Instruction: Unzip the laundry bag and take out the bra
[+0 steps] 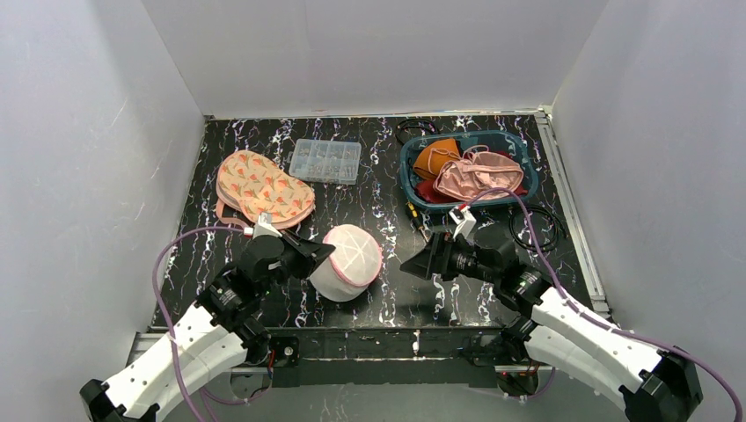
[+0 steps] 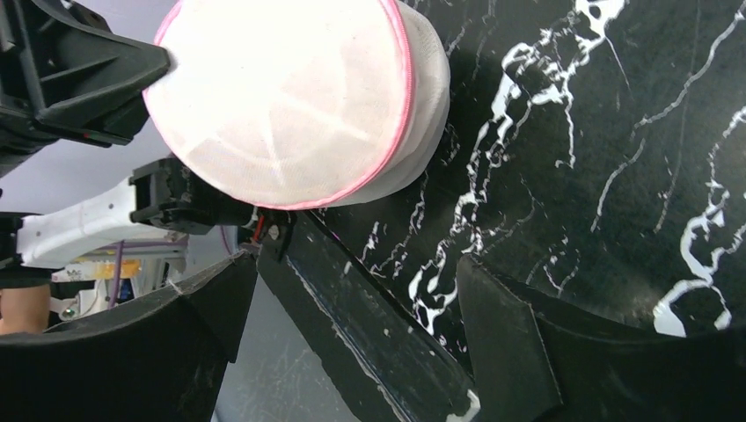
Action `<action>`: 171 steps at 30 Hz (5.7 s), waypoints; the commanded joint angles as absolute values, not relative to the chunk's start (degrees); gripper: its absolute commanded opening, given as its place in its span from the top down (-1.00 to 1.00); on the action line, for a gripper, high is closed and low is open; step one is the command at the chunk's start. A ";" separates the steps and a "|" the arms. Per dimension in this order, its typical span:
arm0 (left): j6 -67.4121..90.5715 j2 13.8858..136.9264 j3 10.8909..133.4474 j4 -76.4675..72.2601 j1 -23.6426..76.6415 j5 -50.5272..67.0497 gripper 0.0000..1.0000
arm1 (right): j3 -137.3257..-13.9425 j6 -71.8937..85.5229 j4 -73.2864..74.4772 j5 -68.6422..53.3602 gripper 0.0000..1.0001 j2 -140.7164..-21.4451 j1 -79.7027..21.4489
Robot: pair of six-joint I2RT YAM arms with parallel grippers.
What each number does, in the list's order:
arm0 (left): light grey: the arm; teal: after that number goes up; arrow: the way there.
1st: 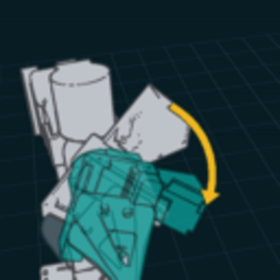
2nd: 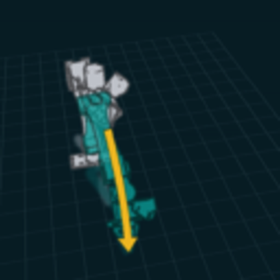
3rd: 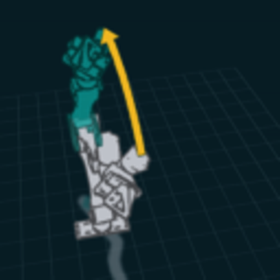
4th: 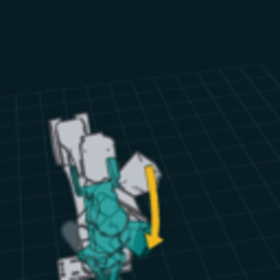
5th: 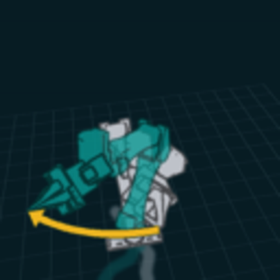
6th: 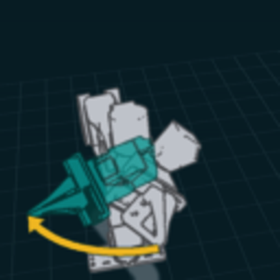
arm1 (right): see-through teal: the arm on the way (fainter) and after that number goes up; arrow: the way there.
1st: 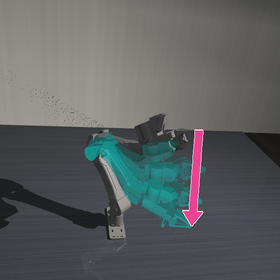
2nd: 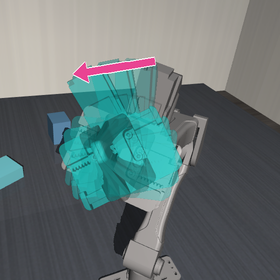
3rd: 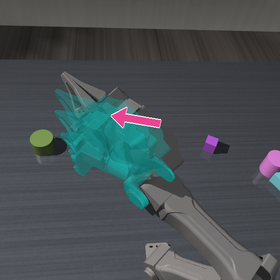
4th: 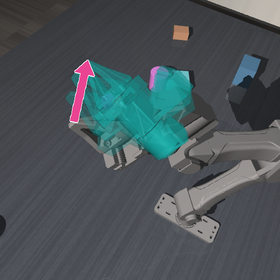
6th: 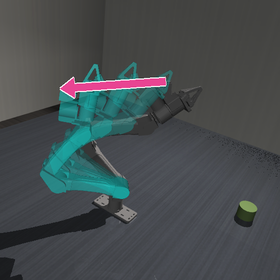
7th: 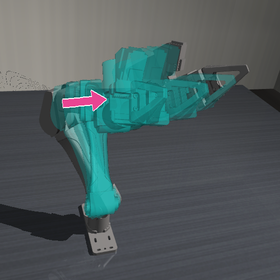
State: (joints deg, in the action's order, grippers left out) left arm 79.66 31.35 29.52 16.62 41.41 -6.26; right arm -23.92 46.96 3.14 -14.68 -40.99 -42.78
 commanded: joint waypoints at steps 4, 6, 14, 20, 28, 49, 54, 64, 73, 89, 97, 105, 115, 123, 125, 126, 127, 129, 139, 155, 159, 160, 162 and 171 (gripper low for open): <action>74.82 34.57 34.86 22.52 41.83 -10.51 1.00 | -26.56 45.35 -2.79 -14.91 -0.82 -42.55 -43.02; 63.66 37.71 37.35 20.09 41.71 -4.71 1.00 | -28.93 42.62 0.87 -14.79 -0.82 -42.63 -42.98; 25.11 54.42 55.34 25.23 39.35 39.93 1.00 | -41.48 25.24 16.73 -14.88 -0.84 -40.61 -43.00; 7.66 56.68 59.32 34.74 39.37 47.85 1.00 | -46.59 19.79 18.39 -23.96 -0.83 -40.27 -42.98; -6.14 57.02 57.92 29.56 39.37 57.13 1.00 | -51.01 16.35 17.14 -34.78 -0.73 -48.85 -43.60; -8.86 59.70 60.16 25.80 39.39 53.98 0.87 | -53.93 13.49 16.39 -25.14 0.66 -57.45 -56.53; 0.20 54.27 56.12 20.32 39.38 43.28 0.28 | -48.82 23.57 5.89 -15.96 0.97 -53.67 -56.51; 44.12 31.23 33.51 2.67 39.24 15.19 -0.67 | -29.67 54.25 -24.24 10.79 0.97 -48.08 -56.84; 70.77 18.68 13.56 -4.90 41.28 5.72 -0.91 | -22.83 64.09 -39.73 35.61 0.97 -52.60 -69.27; 78.64 34.24 9.49 -23.38 52.26 -4.09 -0.35 | -19.46 71.45 -50.18 51.05 0.97 -61.54 -77.57; 75.21 35.61 10.04 -23.07 52.23 -7.14 0.72 | -17.36 69.67 -42.51 48.10 0.97 -56.27 -77.96; 63.62 34.66 16.35 -10.28 51.55 -6.51 1.00 | -19.40 64.45 -15.33 42.83 -0.37 -42.28 -77.76; 52.96 31.21 22.87 5.51 49.75 -4.72 1.00 | -32.79 49.35 20.97 37.32 -0.97 -33.76 -72.59; 57.66 32.88 22.30 4.01 49.75 1.49 0.17 | -43.58 33.83 24.07 13.81 -0.97 -48.82 -52.86; 61.16 33.17 20.46 0.74 49.80 3.91 -0.20 | -44.21 31.49 21.38 3.25 -0.97 -52.61 -44.87; 64.59 33.22 19.22 -1.68 49.82 5.00 -0.32 | -44.29 30.90 20.03 -1.42 -0.97 -54.16 -41.35; 67.26 33.18 18.22 -3.14 49.85 5.69 -0.46 | -44.19 30.59 18.48 -5.22 -0.95 -55.43 -38.94; 70.36 33.14 17.45 -3.67 50.28 5.71 -0.59 | -43.94 30.44 15.76 -8.88 -0.90 -57.36 -36.45; 74.04 41.93 17.93 -8.32 52.58 8.65 -0.67 | -40.47 34.21 2.44 -15.82 -0.66 -67.37 -35.24; 72.91 57.51 21.20 -15.85 53.66 5.77 -0.15 | -25.88 48.29 -10.21 -17.44 0.30 -61.66 -35.66; 72.62 57.89 21.44 -16.43 53.63 4.82 0.15 | -21.75 53.80 -14.43 -16.66 0.38 -57.75 -36.65; 72.57 58.04 21.52 -16.44 53.68 4.81 0.23 | -20.79 54.80 -15.62 -16.34 0.39 -57.12 -37.21; 72.42 58.37 21.66 -16.64 53.61 5.07 0.35 | -19.75 56.46 -17.03 -15.32 0.40 -56.09 -38.59; 68.18 54.11 22.14 -14.44 48.38 12.05 1.00 | -24.26 52.99 -11.89 -11.45 -0.62 -50.79 -43.86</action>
State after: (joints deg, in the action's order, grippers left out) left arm 71.72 57.89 19.53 -13.30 52.34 5.72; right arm -19.44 55.37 -13.56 -10.98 -53.91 -42.59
